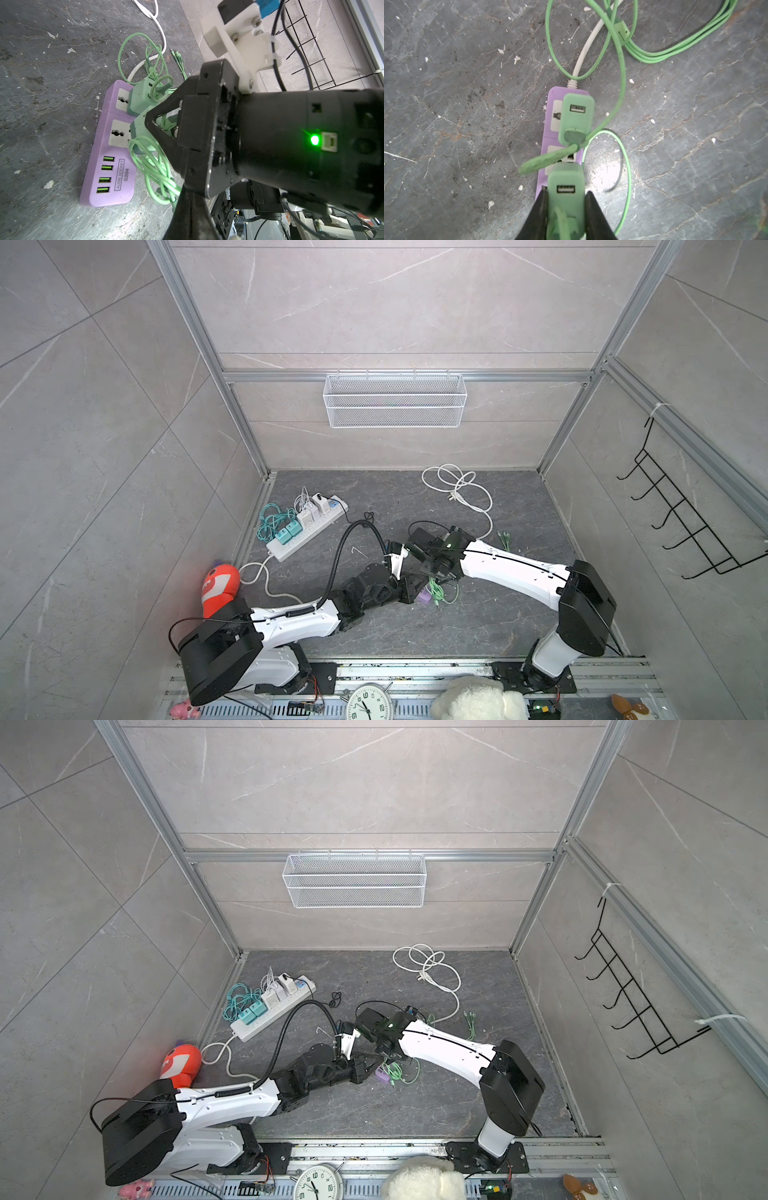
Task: Insert the plug
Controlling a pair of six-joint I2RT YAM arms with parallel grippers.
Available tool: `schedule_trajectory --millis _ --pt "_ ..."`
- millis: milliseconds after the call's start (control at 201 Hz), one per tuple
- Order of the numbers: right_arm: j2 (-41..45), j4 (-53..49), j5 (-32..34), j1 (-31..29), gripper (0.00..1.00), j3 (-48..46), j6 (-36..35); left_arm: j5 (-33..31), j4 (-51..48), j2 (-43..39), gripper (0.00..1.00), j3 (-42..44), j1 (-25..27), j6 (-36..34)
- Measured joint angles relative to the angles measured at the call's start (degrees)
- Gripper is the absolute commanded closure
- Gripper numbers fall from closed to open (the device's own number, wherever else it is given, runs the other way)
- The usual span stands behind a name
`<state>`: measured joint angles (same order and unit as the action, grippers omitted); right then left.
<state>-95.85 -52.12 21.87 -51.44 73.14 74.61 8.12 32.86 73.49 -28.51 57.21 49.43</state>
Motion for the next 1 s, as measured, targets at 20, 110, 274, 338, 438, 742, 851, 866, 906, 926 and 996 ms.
schedule_trajectory --millis 20,110,274,338,438,742,851,866,906,926,996 --pt "0.0 -0.1 0.1 0.0 1.00 0.0 0.2 0.0 0.0 0.0 1.00 0.0 0.0 0.0" --pt "0.1 -0.6 0.8 -0.1 1.00 0.0 0.9 0.0 0.1 0.0 1.00 0.0 0.0 0.0" --pt "0.1 -1.1 1.4 -0.1 1.00 0.0 2.0 0.0 0.2 0.0 1.00 0.0 0.0 0.0" --pt "0.1 -1.0 1.5 -0.1 1.00 0.0 2.2 0.0 0.2 0.0 1.00 0.0 0.0 -0.2" --pt "-0.3 -1.1 1.6 -0.1 1.00 0.4 2.4 0.0 0.2 -0.1 1.00 0.0 -0.1 -0.2" --pt "-3.2 -0.8 2.2 -0.1 1.00 1.4 2.8 0.0 0.0 -0.6 1.00 0.1 -0.8 0.0" --pt "-3.3 -0.8 2.5 -0.1 1.00 1.6 2.8 0.0 -0.2 -1.0 1.00 0.2 -1.0 -0.2" --pt "-3.3 -0.8 2.5 -0.1 1.00 1.6 2.8 0.0 -0.2 -1.0 1.00 0.2 -1.0 -0.2" --pt "-3.4 -0.8 2.6 -0.1 1.00 1.8 2.8 0.0 -0.2 -1.0 1.00 0.2 -1.0 -0.2" --pt "-3.4 -0.8 2.6 -0.1 1.00 1.8 3.0 0.0 -0.2 -1.0 1.00 0.2 -1.1 -0.2" --pt "-3.4 -0.8 2.6 -0.1 1.00 1.8 3.5 0.1 -0.2 -1.0 1.00 0.2 -1.3 -0.2"
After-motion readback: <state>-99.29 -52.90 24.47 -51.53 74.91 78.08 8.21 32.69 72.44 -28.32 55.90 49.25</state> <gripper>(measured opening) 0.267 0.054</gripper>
